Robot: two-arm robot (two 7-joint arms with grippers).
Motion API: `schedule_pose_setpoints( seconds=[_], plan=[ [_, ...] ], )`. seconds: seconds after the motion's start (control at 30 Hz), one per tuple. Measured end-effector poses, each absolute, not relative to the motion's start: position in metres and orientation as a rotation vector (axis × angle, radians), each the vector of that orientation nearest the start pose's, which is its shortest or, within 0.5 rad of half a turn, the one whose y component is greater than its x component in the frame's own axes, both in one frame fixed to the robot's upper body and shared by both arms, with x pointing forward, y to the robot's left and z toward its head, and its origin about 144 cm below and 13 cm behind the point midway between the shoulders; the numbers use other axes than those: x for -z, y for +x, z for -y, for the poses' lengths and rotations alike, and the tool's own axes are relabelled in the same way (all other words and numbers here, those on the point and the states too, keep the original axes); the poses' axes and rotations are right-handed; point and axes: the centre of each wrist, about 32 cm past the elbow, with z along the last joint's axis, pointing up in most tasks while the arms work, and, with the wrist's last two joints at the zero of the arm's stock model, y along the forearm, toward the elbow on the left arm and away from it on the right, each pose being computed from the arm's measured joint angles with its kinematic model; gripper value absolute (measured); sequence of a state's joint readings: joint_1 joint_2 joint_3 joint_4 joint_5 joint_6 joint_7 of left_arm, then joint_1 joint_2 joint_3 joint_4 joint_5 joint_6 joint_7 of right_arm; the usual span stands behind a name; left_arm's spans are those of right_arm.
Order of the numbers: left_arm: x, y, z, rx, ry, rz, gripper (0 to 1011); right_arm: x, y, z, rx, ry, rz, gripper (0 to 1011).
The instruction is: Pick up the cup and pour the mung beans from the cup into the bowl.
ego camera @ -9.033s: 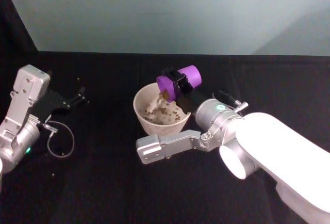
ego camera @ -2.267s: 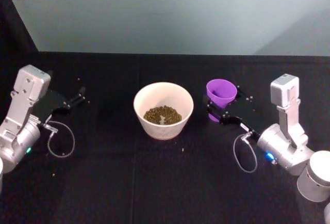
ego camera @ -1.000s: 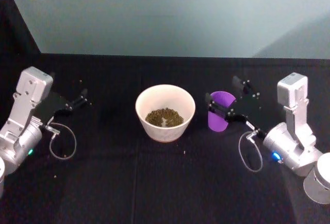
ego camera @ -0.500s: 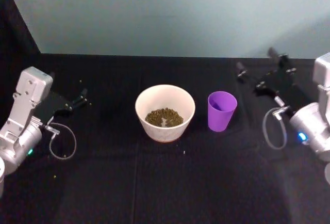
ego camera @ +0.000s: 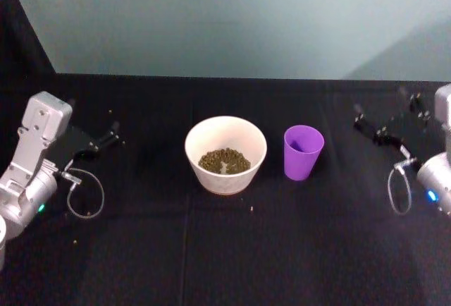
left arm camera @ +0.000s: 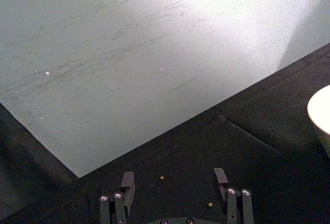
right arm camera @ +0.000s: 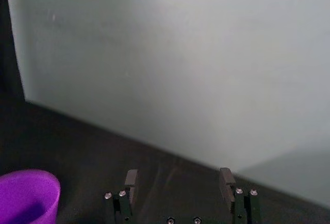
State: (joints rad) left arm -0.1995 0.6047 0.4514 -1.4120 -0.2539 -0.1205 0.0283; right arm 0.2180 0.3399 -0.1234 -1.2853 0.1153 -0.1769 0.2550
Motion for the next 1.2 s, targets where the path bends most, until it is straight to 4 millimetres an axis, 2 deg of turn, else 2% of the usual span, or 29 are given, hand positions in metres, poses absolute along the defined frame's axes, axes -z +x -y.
schedule_pose_setpoints(
  seconds=[0.1, 0.27, 1.2],
  plan=[
    [-1.14, 0.489, -0.31, -1.248, 0.304, 0.285, 1000, -1.128, 0.515, 0.32, 1.246, -0.175, 0.204, 1003],
    [-1.14, 0.489, -0.31, -1.248, 0.305, 0.285, 1000, -1.122, 0.513, 0.317, 1.237, -0.179, 0.215, 1002],
    [-1.14, 0.489, -0.31, -1.248, 0.305, 0.285, 1000, -1.123, 0.513, 0.317, 1.238, -0.172, 0.219, 1003]
  ],
)
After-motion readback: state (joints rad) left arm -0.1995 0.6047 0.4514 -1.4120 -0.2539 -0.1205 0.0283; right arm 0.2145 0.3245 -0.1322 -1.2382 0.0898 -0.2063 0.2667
